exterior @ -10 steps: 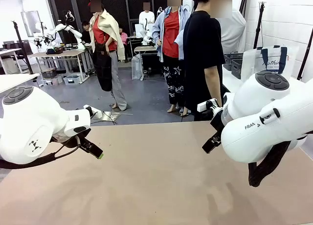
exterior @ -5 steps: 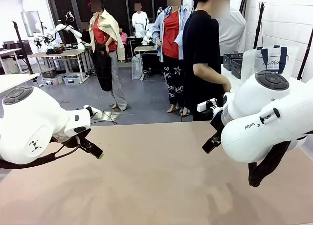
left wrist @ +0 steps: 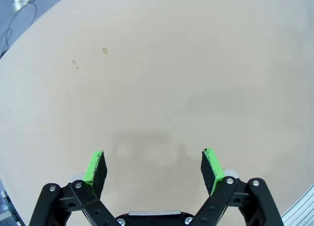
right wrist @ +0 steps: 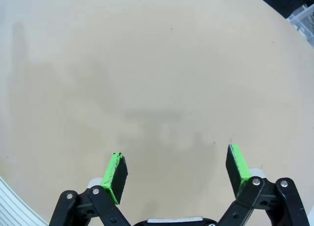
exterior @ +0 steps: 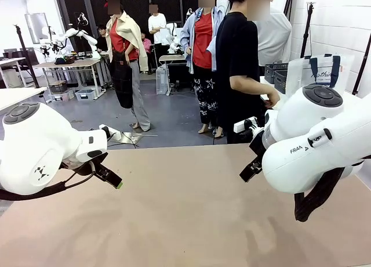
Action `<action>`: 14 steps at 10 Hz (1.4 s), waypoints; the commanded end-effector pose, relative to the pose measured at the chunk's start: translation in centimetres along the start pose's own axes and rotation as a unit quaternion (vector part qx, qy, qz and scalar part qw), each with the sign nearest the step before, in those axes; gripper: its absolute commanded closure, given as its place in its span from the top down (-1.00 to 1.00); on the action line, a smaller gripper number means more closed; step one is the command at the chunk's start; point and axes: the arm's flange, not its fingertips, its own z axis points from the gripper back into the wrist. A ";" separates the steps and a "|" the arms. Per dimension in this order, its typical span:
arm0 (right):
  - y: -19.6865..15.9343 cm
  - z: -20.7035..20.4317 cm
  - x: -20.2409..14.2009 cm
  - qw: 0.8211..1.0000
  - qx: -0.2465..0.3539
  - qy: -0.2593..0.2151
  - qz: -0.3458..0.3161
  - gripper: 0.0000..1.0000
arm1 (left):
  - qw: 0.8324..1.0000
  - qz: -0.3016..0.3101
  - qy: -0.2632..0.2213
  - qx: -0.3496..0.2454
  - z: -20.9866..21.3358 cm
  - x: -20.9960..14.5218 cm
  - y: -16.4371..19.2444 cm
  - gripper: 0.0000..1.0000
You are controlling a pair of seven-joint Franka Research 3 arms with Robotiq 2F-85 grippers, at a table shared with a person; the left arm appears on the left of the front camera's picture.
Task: Transfer purchased items from the store into the shopping bag.
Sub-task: Open the Reusable shopping bag in the center of the table.
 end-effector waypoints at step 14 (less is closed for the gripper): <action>2.3 12.0 1.1 0.989 0.113 -0.023 0.089 1.00 | 0.982 -0.063 -0.057 -0.166 9.4 3.1 0.8 1.00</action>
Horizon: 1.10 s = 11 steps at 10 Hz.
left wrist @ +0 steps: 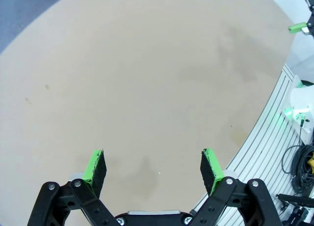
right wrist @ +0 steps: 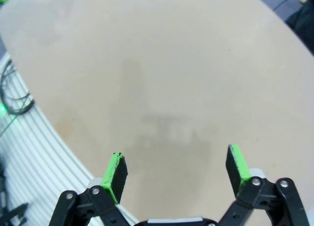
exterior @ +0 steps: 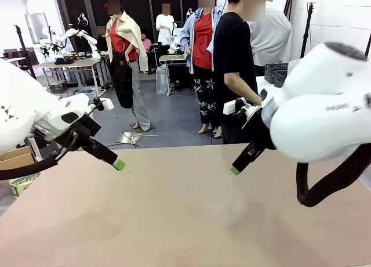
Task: Transfer purchased items from the store into the shopping bag.
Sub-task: Open the Reusable shopping bag in the center of the table.
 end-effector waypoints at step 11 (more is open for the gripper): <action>-5.7 -2.8 0.6 0.999 0.035 -0.019 0.032 1.00 | 0.999 -0.026 -0.033 0.029 -5.4 0.5 0.5 1.00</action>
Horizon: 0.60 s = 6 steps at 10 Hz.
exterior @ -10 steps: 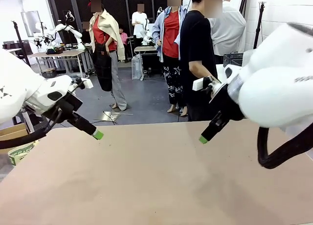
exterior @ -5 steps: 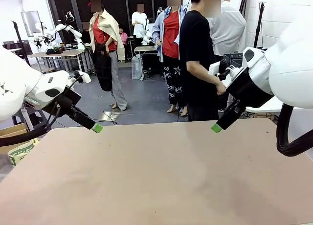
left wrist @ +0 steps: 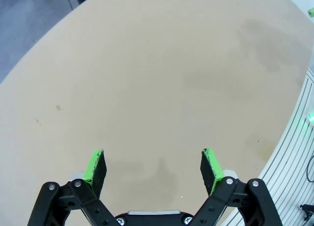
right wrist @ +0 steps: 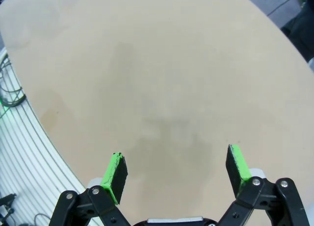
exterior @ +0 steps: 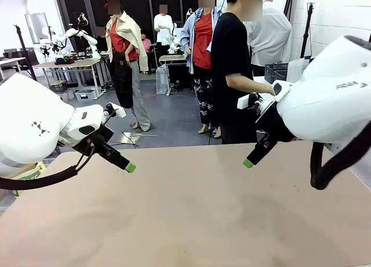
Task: Transfer purchased items from the store into the shopping bag.
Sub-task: Open the Reusable shopping bag in the center of the table.
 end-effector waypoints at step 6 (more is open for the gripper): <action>-2.9 -7.3 3.4 0.999 0.041 -0.003 0.013 1.00 | 1.000 0.009 0.003 -0.017 -3.4 -0.2 -0.1 1.00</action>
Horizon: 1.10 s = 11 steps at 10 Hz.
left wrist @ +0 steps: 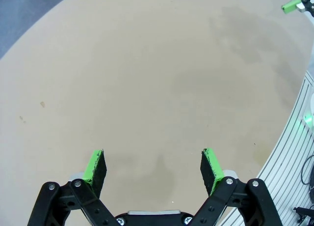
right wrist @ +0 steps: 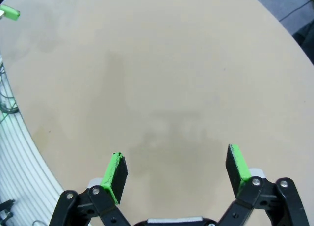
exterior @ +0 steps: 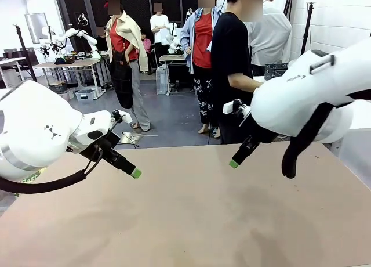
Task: Transfer purchased items from the store into the shopping bag.
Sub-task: Open the Reusable shopping bag in the center of the table.
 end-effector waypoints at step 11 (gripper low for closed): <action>-0.5 -4.8 -0.7 0.999 0.035 -0.004 -0.005 1.00 | 1.000 0.015 -0.001 -0.007 -2.1 -0.3 2.2 1.00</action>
